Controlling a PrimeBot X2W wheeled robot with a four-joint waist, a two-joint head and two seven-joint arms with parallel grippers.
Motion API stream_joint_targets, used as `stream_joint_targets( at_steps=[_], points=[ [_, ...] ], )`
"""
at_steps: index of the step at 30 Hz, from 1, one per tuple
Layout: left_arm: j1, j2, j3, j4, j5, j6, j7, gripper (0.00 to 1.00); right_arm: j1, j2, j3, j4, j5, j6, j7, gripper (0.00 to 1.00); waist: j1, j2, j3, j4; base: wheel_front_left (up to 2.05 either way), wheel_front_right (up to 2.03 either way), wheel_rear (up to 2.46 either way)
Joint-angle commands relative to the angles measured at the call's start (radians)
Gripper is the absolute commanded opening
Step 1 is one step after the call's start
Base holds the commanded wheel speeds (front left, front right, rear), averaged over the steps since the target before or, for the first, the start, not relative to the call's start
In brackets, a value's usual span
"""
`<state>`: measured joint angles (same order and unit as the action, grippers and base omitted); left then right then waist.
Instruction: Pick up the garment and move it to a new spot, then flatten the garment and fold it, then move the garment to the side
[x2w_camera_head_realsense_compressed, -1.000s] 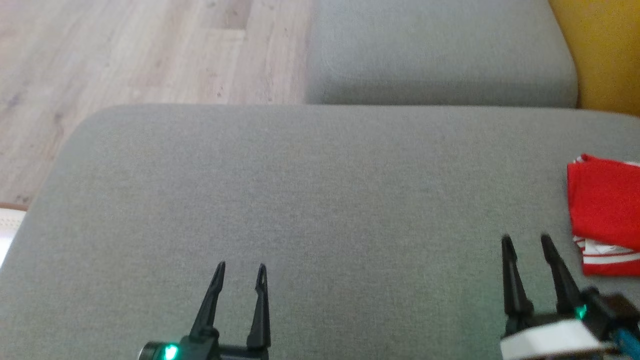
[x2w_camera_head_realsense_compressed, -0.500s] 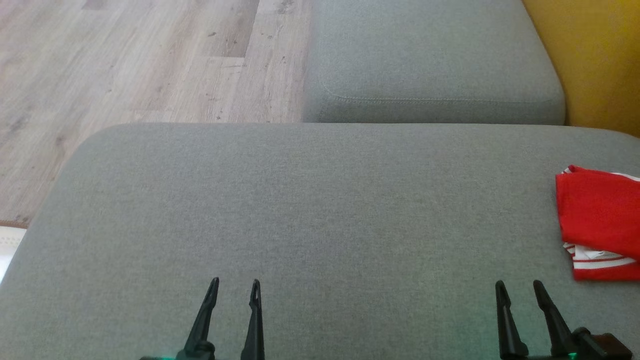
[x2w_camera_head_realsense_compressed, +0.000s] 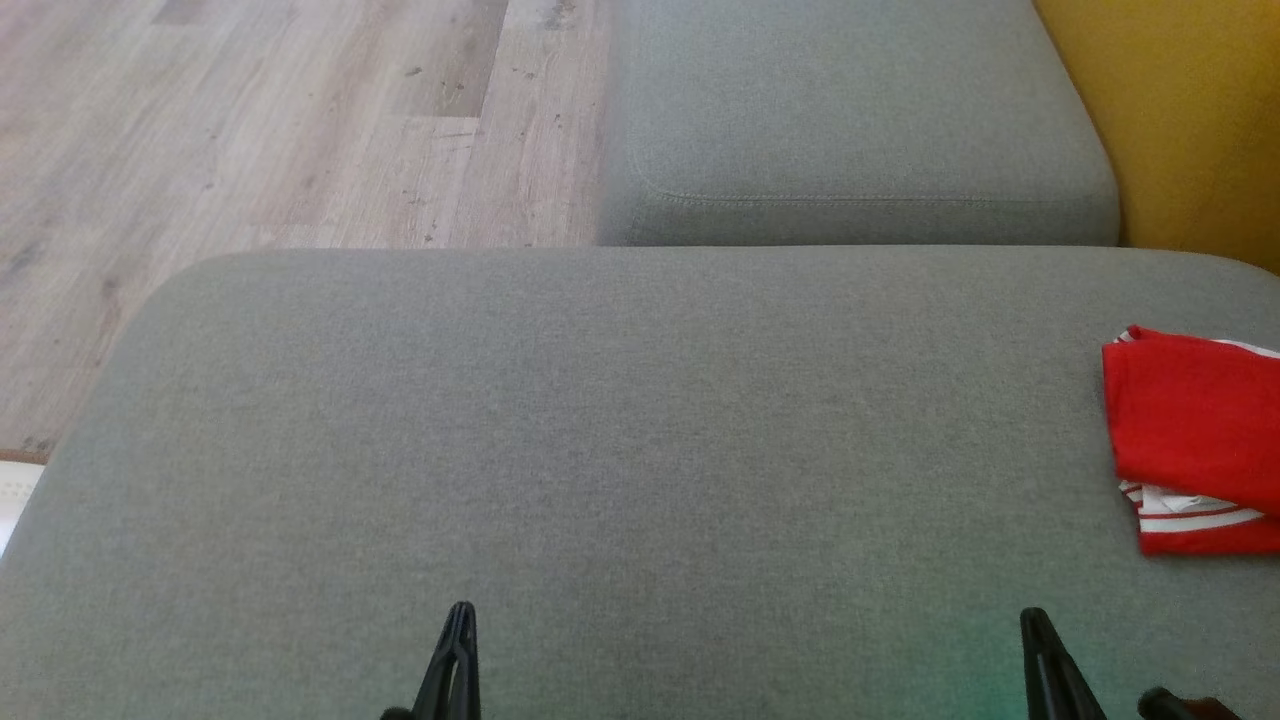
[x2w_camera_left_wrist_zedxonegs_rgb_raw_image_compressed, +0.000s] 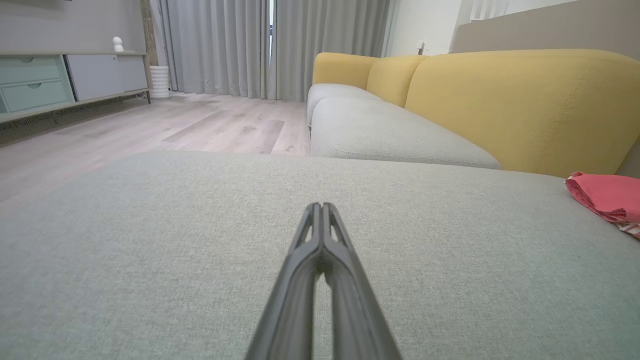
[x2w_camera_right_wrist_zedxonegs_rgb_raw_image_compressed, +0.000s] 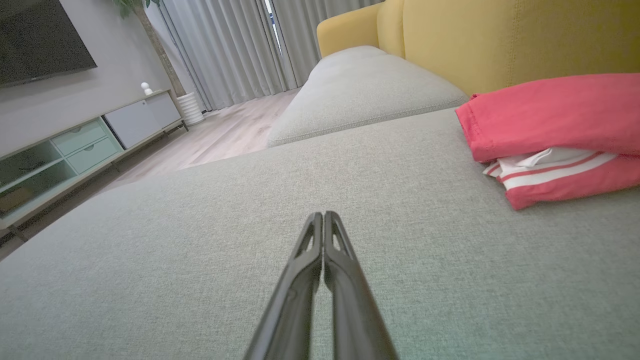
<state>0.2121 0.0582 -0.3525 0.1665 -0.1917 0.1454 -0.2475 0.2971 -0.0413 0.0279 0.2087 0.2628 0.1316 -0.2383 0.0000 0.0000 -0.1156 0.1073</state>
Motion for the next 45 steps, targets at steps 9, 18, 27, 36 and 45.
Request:
stream_joint_targets(
  at_steps=[9, 18, 27, 36, 45],
  points=[
    [-0.045, 0.009, 0.037, -0.012, -0.133, -0.028, 0.023, 0.00, -0.060, -0.010, -0.006, -0.023, 0.127, 0.000, 0.025, 0.00, 0.0000, 0.0000, 0.010, -0.008, 0.00, 0.00, 0.00],
    [-0.069, 0.014, 0.063, -0.001, -0.245, -0.050, 0.044, 0.00, -0.088, -0.014, -0.011, -0.018, 0.232, 0.000, 0.046, 0.00, 0.0000, 0.0000, 0.018, -0.017, 0.00, 0.00, 0.00],
    [-0.094, 0.019, 0.093, 0.009, -0.370, -0.072, 0.067, 0.00, -0.119, -0.018, -0.018, -0.013, 0.347, 0.000, 0.071, 0.00, 0.0000, 0.0000, 0.028, -0.025, 0.00, 0.00, 0.00],
    [-0.116, 0.022, 0.122, 0.014, -0.480, -0.093, 0.090, 0.00, -0.147, -0.021, -0.024, -0.009, 0.451, 0.000, 0.095, 0.00, 0.0000, 0.0000, 0.037, -0.034, 0.00, 0.00, 0.00],
    [-0.137, 0.024, 0.153, 0.020, -0.589, -0.113, 0.114, 0.00, -0.175, -0.024, -0.032, -0.004, 0.553, -0.001, 0.119, 0.00, 0.0000, 0.0000, 0.046, -0.042, 0.00, 0.00, 0.00]
  ],
)
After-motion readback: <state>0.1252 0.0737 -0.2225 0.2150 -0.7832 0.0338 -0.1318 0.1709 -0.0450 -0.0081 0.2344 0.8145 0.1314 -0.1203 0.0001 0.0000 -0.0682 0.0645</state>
